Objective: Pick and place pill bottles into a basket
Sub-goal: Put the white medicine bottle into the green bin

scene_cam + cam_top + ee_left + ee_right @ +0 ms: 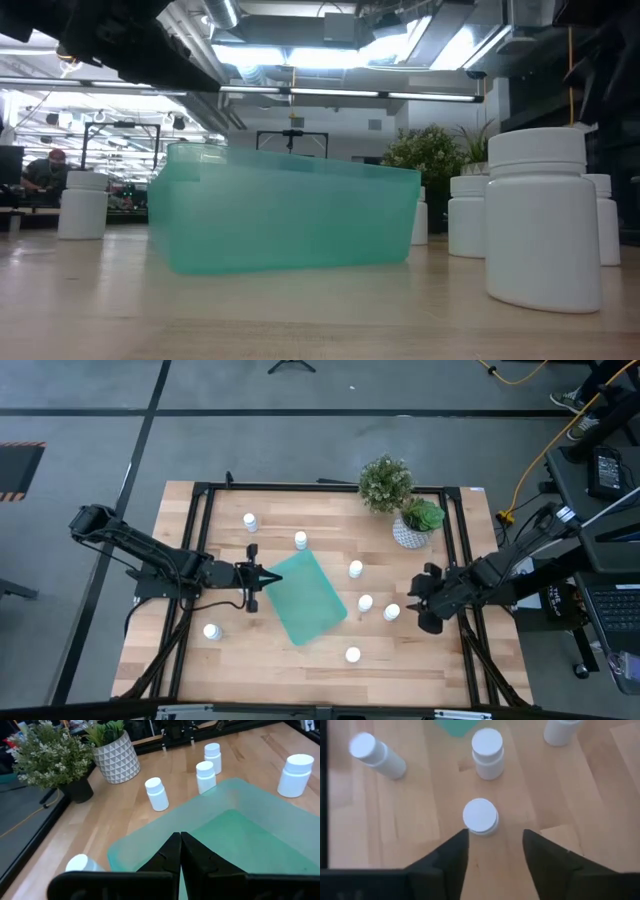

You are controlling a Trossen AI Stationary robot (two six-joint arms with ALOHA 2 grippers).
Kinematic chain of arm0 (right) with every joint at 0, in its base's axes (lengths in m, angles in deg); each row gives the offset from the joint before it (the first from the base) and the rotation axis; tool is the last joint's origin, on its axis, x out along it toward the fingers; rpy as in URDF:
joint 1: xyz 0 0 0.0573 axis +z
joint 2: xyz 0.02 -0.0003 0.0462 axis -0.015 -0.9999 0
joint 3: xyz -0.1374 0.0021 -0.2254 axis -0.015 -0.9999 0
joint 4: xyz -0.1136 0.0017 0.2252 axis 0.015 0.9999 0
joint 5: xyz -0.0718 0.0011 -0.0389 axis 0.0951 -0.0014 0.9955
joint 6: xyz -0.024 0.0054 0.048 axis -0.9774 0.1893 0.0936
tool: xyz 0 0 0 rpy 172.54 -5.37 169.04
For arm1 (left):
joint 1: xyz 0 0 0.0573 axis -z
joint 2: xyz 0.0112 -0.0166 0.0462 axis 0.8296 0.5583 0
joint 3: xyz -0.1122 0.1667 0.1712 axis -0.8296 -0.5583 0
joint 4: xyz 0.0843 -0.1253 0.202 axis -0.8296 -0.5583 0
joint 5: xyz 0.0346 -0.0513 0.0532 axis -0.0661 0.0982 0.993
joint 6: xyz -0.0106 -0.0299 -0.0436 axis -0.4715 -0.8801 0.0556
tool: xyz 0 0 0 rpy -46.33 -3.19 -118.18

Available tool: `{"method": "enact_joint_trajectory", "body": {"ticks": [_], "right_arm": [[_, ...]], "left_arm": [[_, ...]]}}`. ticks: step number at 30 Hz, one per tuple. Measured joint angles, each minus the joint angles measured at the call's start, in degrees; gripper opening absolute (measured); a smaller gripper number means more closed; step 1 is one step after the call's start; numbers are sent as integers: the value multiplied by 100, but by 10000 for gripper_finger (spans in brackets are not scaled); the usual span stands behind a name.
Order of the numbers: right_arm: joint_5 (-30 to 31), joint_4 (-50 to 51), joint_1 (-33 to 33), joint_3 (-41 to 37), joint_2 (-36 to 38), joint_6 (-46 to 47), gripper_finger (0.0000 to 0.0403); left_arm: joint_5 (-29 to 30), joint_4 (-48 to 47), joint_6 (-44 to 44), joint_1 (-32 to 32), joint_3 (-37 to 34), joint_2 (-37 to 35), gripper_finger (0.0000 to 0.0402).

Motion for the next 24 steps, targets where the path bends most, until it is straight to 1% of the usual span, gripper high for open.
{"method": "enact_joint_trajectory", "body": {"ticks": [5,9,13,18,24], "right_arm": [[0,-87,0,-2,-428,-4,233],[0,-84,0,-2,-756,-9,251],[0,-131,0,-2,-1048,42,256],[0,-313,-2,-2,-1381,2,257],[-7,-486,-2,-2,-1612,43,257]], "left_arm": [[223,0,-2,0,0,0,4],[273,0,14,0,0,0,4],[302,25,92,0,0,0,4],[532,24,92,0,0,0,4],[560,22,92,0,0,0,4]]}}
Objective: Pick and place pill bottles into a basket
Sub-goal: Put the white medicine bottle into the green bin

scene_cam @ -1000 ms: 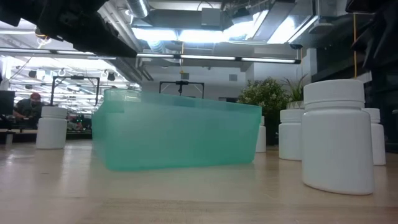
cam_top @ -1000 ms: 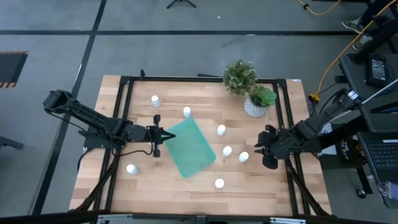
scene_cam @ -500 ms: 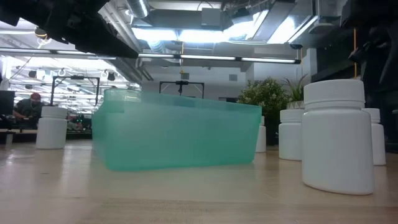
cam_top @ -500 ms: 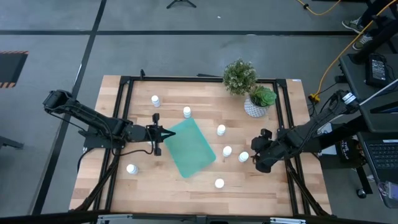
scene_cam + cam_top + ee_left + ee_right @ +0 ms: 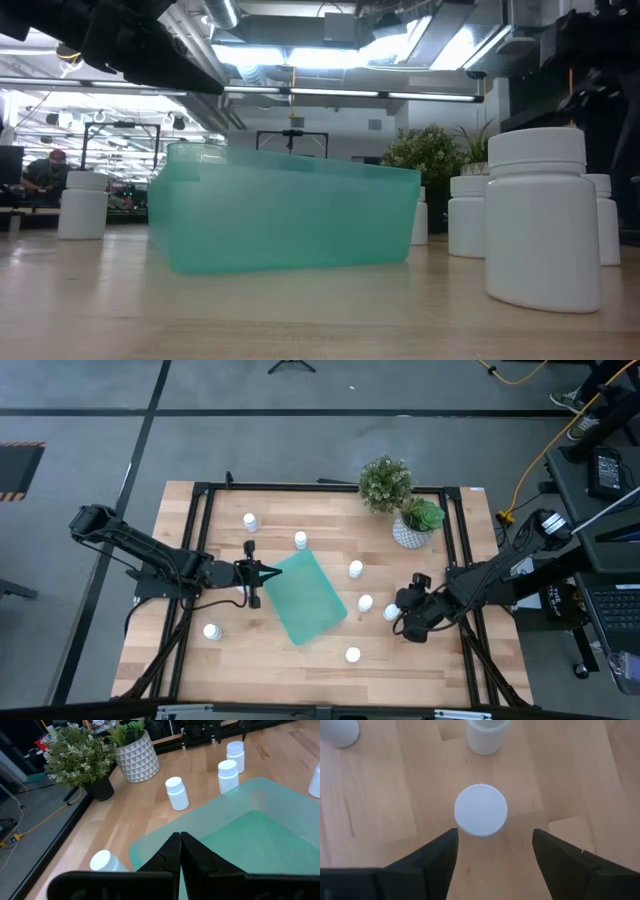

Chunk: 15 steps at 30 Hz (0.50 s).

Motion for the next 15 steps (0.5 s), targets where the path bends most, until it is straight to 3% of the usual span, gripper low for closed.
{"method": "enact_joint_trajectory", "body": {"ticks": [15], "right_arm": [[4,-669,0,0,-19,128,257]], "left_arm": [[0,0,0,0,0,0,4]]}}
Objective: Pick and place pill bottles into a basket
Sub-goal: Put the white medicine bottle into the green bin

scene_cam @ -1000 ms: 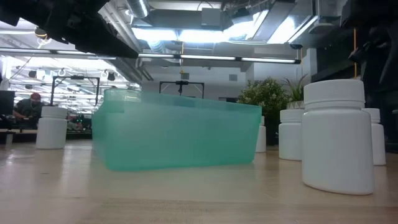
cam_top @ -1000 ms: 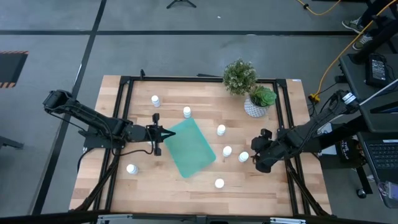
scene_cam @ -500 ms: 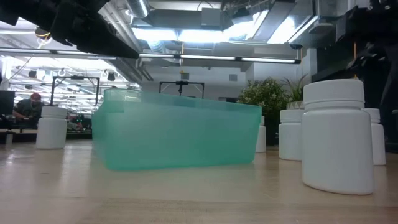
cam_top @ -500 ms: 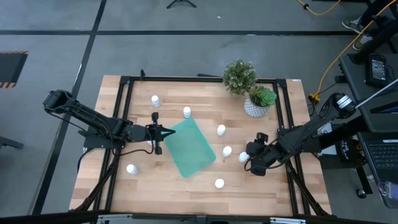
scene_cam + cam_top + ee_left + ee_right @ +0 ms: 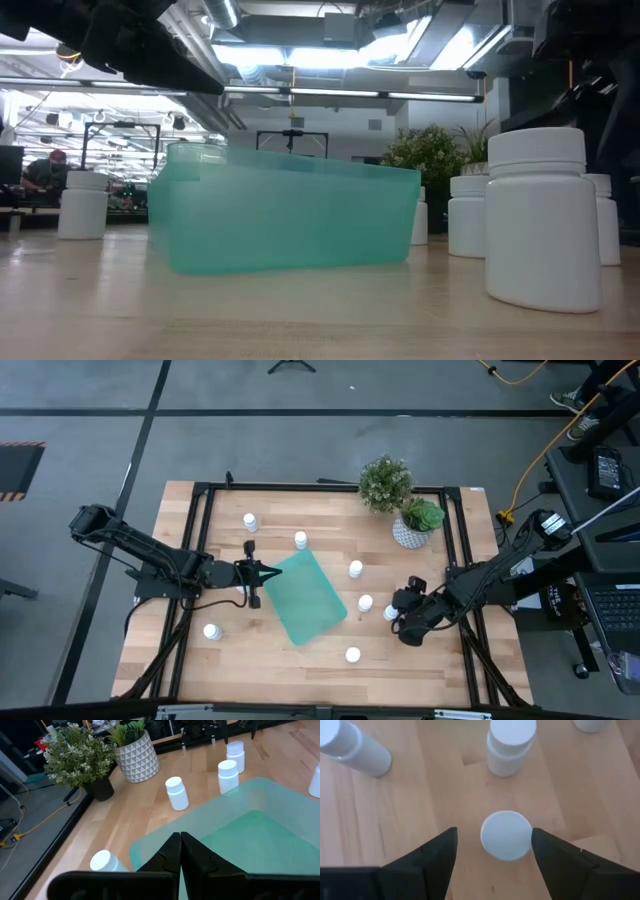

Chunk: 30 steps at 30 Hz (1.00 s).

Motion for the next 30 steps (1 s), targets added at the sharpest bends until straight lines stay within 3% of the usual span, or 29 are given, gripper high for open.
{"method": "enact_joint_trajectory", "body": {"ticks": [12,30], "right_arm": [[235,-223,-1,-410,-59,-6,257],[294,-448,0,-433,-28,-314,257]], "left_arm": [[-2,7,0,0,0,-2,4],[11,17,0,0,2,-2,4]]}}
